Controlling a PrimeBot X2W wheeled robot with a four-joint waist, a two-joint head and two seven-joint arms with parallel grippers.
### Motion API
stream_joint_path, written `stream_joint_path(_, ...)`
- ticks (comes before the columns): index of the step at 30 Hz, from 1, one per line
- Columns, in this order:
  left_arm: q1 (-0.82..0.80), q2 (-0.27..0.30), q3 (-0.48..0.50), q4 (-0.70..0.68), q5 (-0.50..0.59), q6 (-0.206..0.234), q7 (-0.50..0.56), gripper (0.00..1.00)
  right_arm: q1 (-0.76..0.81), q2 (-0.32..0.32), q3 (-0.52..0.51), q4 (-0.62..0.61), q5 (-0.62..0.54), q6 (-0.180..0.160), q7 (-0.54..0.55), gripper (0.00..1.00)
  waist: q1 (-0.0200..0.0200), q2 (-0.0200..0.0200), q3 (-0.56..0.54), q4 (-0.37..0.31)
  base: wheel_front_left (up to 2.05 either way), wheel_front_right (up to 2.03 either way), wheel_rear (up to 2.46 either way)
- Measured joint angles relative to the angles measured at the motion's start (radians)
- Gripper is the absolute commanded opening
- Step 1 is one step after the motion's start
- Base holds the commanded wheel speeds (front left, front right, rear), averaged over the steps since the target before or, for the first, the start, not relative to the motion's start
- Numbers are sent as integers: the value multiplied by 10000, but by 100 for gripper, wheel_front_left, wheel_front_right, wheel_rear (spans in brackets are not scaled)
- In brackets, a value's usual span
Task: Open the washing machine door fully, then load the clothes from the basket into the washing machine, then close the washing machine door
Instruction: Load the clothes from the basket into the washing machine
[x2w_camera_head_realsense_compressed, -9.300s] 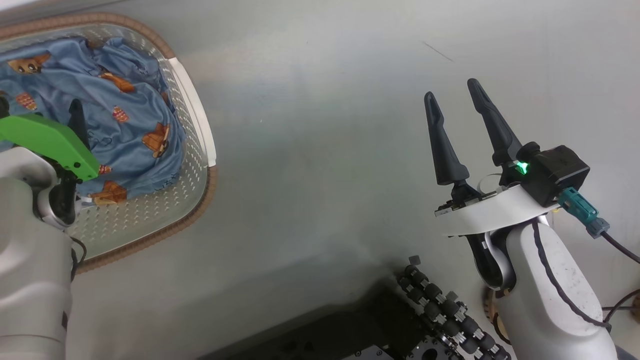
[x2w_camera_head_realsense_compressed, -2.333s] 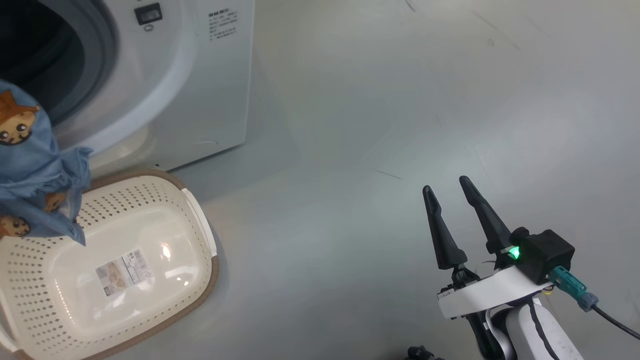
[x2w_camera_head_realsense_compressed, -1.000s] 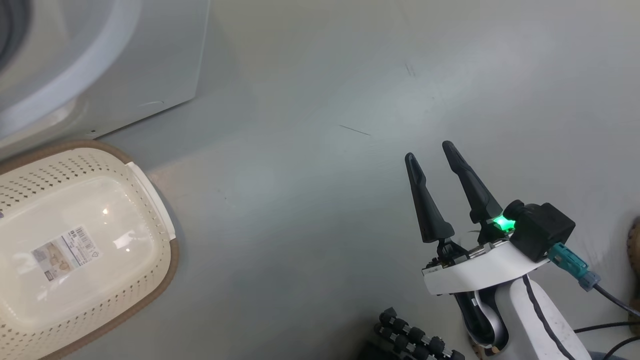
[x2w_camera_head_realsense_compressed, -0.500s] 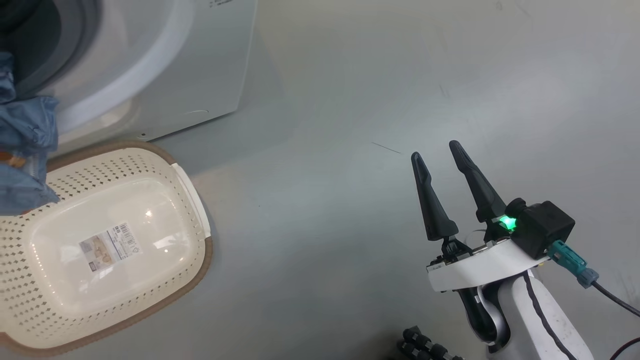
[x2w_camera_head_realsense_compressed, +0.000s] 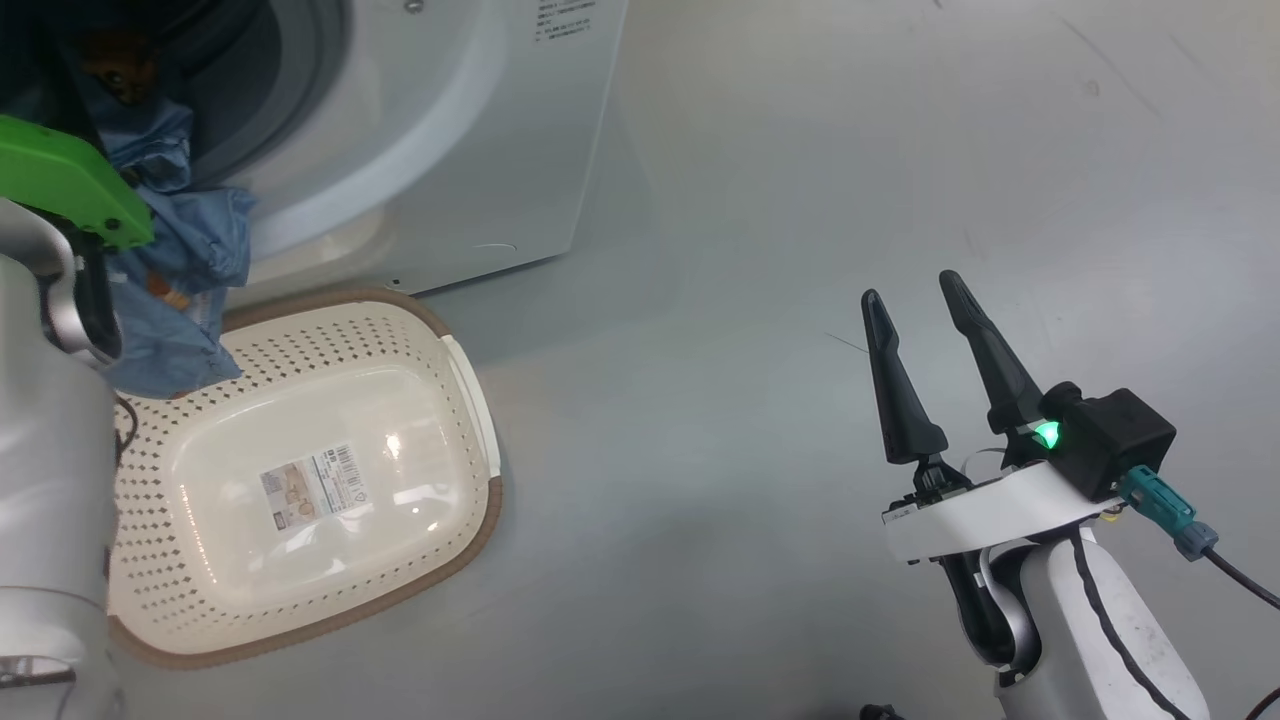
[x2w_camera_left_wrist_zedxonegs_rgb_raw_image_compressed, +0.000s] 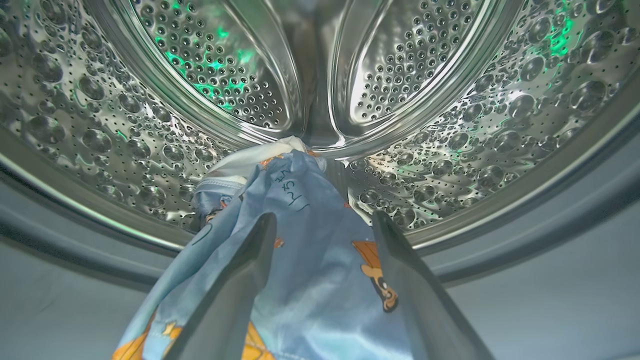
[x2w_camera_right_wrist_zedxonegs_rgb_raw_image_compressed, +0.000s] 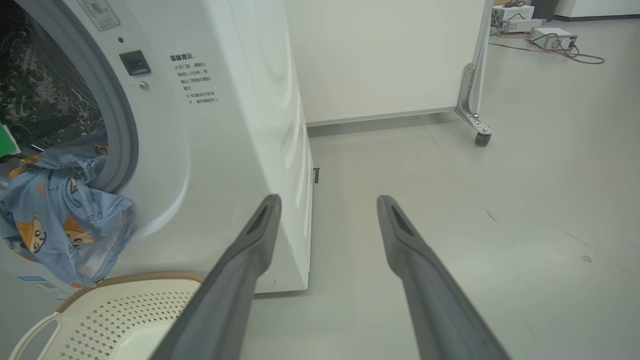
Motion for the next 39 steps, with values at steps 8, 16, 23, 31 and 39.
stream_joint_path(8,1103,-989,-230,92,-117,-431,-537,100,1,-8,-464,211,-268,23,0,100,0,0,-581,857,0,0,0)
stream_joint_path(16,2431,-1394,-376,-42,-167,-711,-698,100,34,-15,-838,280,-439,54,0,100,0,0,-1125,1612,0,0,0)
stream_joint_path(23,3077,-1538,-414,-779,-196,-957,-750,100,77,-27,-1076,257,-658,119,0,100,0,0,-1403,2250,0,0,0)
stream_joint_path(31,4105,-1555,-407,-2098,-194,-972,-777,100,80,-33,-1118,259,-861,203,0,100,0,0,-1515,2646,0,0,0)
stream_joint_path(39,5223,-1620,-341,-3312,-176,-1045,-777,100,81,-44,-1212,259,-909,282,0,100,0,0,-1573,2803,0,0,0)
